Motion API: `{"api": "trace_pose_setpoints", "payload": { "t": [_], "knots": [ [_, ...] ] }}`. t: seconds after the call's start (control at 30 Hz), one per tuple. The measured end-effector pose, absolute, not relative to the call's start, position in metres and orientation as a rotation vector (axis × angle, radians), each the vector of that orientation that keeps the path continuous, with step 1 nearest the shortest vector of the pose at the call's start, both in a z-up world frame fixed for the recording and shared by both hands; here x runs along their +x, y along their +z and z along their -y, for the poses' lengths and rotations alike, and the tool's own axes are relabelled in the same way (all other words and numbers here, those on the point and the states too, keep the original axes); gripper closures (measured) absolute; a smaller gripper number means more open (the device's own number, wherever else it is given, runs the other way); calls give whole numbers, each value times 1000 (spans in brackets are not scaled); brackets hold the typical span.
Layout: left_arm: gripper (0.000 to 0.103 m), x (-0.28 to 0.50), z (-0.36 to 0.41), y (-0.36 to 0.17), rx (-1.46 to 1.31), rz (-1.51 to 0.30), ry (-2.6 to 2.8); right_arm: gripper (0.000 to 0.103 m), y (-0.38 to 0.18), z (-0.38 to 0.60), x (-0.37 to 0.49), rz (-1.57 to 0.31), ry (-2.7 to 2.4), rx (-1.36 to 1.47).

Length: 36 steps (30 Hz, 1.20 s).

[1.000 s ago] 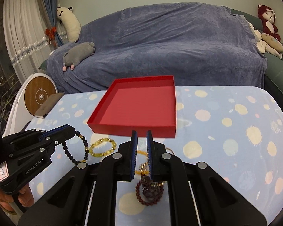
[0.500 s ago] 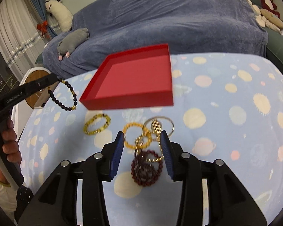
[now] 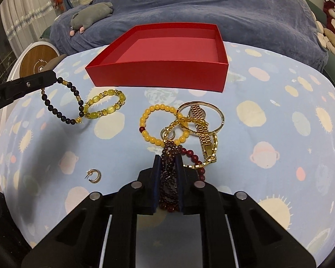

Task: Organize jewelry
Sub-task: 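Lift both held bracelets and carry them into the red box, then open both tools to drop the bracelets inside the red box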

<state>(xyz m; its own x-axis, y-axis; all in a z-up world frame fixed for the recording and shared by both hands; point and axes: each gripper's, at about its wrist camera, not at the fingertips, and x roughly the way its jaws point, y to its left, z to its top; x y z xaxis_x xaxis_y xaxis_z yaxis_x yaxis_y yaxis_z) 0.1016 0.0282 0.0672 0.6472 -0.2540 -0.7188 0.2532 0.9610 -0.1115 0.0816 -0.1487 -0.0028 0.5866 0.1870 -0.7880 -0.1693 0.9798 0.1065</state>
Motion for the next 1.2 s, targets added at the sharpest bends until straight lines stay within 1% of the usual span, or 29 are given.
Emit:
{"api": "trace_pose_setpoints", "payload": {
  "t": [0.17,0.33,0.47,0.6,0.73,0.87,1.0,1.1,1.13,1.17,1.2],
  "knots": [
    [97,103,-31,65,3,-825,-295,98,13,153,78,-887,222,61],
    [97,109,-29,83,9,-788,-314,99,60,165,89,-796,253,136],
    [97,131,-20,103,31,-762,-323,99,97,175,123,-732,263,171],
    [97,170,-11,115,34,-742,-321,99,117,175,170,-682,254,141],
    [97,220,-2,113,-13,-743,-360,99,113,176,225,-701,257,165],
    [97,276,14,96,-15,-790,-354,99,96,175,276,-727,249,170],
    [97,312,31,81,10,-811,-337,99,78,172,315,-758,231,162],
    [97,333,36,72,-2,-827,-328,95,67,173,334,-766,188,153],
    [91,339,35,69,-22,-838,-320,94,66,174,336,-757,167,160],
    [85,345,32,67,-49,-850,-310,89,66,177,337,-753,148,174],
    [65,347,28,66,-76,-866,-299,72,66,181,335,-745,133,194]
  ]
}}
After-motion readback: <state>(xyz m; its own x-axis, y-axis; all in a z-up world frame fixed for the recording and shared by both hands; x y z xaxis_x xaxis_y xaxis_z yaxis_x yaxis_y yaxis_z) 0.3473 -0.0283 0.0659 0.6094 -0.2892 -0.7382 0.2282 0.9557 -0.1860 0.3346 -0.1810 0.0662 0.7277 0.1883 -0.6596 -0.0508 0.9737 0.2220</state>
